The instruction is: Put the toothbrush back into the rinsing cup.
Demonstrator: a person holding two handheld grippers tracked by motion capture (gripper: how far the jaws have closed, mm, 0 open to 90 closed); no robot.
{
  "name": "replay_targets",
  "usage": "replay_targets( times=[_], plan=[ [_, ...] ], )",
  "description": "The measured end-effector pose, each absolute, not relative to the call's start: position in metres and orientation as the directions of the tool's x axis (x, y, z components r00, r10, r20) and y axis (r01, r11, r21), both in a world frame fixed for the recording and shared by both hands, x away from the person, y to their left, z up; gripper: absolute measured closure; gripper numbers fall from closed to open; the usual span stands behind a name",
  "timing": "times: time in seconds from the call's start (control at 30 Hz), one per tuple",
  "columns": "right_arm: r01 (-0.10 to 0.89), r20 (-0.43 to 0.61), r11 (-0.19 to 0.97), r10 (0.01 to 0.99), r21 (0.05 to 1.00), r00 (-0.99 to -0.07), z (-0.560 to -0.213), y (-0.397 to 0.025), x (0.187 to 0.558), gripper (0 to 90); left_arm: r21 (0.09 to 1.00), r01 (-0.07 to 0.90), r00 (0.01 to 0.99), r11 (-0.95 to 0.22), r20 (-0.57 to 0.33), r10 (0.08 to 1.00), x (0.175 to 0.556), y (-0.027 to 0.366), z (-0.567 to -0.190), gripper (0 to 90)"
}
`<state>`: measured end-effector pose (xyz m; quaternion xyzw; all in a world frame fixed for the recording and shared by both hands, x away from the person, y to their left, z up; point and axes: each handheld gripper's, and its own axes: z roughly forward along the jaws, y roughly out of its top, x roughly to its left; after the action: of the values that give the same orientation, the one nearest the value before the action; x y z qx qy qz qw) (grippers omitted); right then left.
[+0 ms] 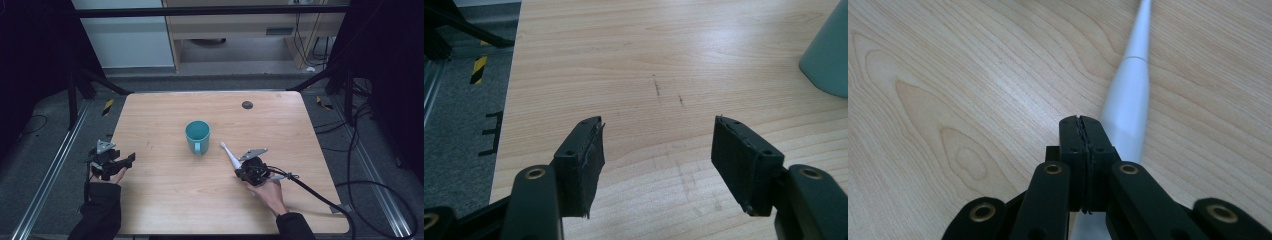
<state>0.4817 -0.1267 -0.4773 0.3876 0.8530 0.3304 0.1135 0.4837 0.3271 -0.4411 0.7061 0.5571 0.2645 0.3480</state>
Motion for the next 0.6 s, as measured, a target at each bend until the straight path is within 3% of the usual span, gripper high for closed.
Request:
replay_targets(
  times=[0.27, 0.6],
  plan=[
    [0.578, 0.064, 0.463, 0.742, 0.672, -0.668, -0.468, -0.131, 0.481, 86.1, 0.784, 0.605, 0.242, -0.140, -0.014, 0.970, 0.484, 0.327, -0.442, 37.3],
    [0.549, -0.059, 0.509, 0.767, 0.663, -0.639, -0.445, -0.149, 0.479, 54.8, 0.777, 0.612, 0.254, -0.147, -0.017, 0.967, 0.486, 0.326, -0.444, 37.2]
  ],
)
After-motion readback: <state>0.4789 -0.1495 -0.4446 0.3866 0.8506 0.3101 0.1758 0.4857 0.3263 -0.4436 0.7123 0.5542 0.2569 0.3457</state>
